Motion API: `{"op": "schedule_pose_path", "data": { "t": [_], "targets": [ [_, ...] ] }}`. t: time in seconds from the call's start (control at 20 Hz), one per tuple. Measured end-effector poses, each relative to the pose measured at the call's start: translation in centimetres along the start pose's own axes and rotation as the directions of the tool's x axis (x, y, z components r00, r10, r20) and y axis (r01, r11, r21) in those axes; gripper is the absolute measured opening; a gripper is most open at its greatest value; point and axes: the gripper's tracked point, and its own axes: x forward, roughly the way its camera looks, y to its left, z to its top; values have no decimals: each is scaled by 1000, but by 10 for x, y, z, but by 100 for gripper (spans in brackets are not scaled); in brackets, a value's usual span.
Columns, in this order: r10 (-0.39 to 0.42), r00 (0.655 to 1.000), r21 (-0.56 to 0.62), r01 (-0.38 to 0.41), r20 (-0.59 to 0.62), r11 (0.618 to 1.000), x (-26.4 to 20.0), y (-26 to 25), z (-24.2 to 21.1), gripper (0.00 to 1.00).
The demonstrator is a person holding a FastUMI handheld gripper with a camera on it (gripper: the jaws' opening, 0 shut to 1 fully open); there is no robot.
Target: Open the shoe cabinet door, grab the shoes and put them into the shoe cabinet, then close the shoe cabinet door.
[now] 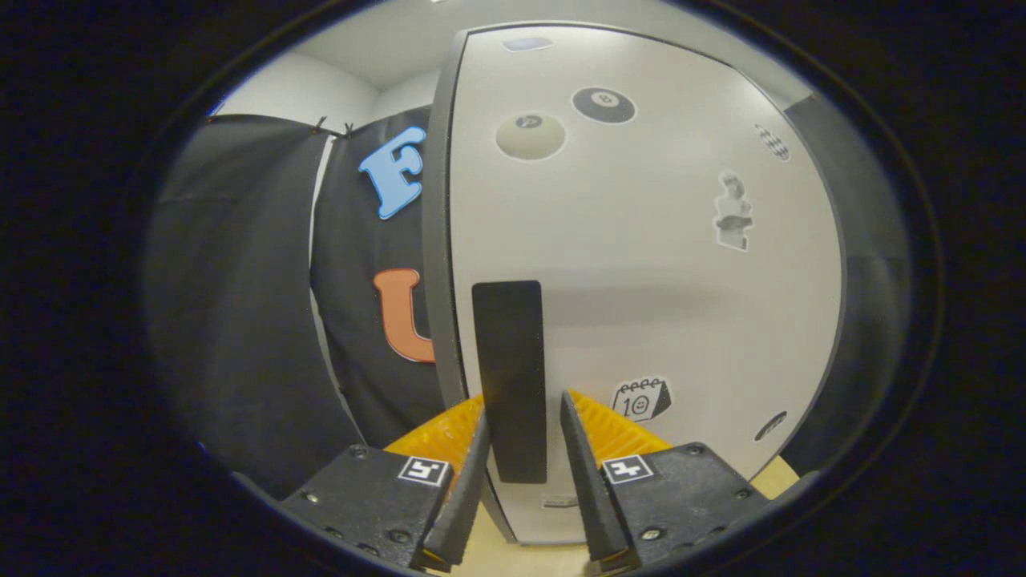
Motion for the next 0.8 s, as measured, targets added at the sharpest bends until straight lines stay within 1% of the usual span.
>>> {"op": "schedule_pose_path", "data": {
  "t": [0.05,0.1,0.15,0.2,0.35,0.55,0.65,0.8],
  "targets": [
    [-9,1000,-13,9,-12,1000,-11,-1,-3,54],
    [-4,1000,-16,4,-15,1000,-5,3,-2,52],
    [-8,1000,-30,7,-19,1000,-11,3,-2,42],
    [-3,1000,-38,2,-27,999,-9,1,-4,36],
    [41,998,-59,-43,-40,997,-11,2,-8,33],
    [75,994,-40,-78,-82,996,-21,2,-19,33],
    [87,992,-43,-91,-86,995,-32,2,-21,32],
    [129,988,-40,-133,-88,990,-52,0,-21,29]
  ]
}}
